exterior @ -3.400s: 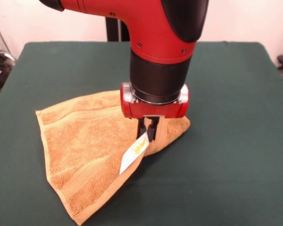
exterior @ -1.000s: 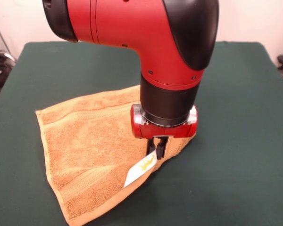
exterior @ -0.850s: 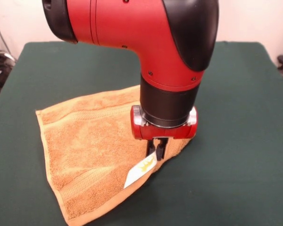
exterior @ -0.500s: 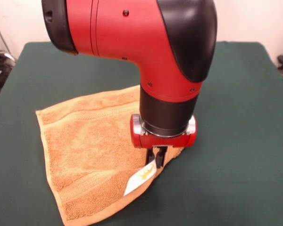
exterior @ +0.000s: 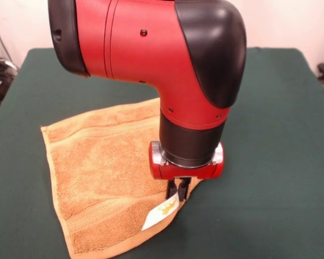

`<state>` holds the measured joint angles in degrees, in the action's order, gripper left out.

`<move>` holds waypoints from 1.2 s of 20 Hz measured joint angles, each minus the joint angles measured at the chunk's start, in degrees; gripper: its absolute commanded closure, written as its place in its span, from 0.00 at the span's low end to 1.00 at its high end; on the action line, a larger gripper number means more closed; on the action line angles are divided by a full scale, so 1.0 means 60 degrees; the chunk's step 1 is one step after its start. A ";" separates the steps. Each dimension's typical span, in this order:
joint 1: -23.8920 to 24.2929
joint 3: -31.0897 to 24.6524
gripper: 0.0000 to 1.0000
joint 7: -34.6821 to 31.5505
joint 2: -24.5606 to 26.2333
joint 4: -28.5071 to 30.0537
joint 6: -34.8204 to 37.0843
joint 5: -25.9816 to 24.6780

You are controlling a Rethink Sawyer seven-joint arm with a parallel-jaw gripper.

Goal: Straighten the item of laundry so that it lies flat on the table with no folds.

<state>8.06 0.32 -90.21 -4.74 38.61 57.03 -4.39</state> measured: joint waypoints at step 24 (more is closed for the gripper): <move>-0.0012 0.0000 1.00 0.0000 0.0074 -0.0257 0.0100 0.0038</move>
<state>7.99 0.32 -90.21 -4.30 37.07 57.63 -4.16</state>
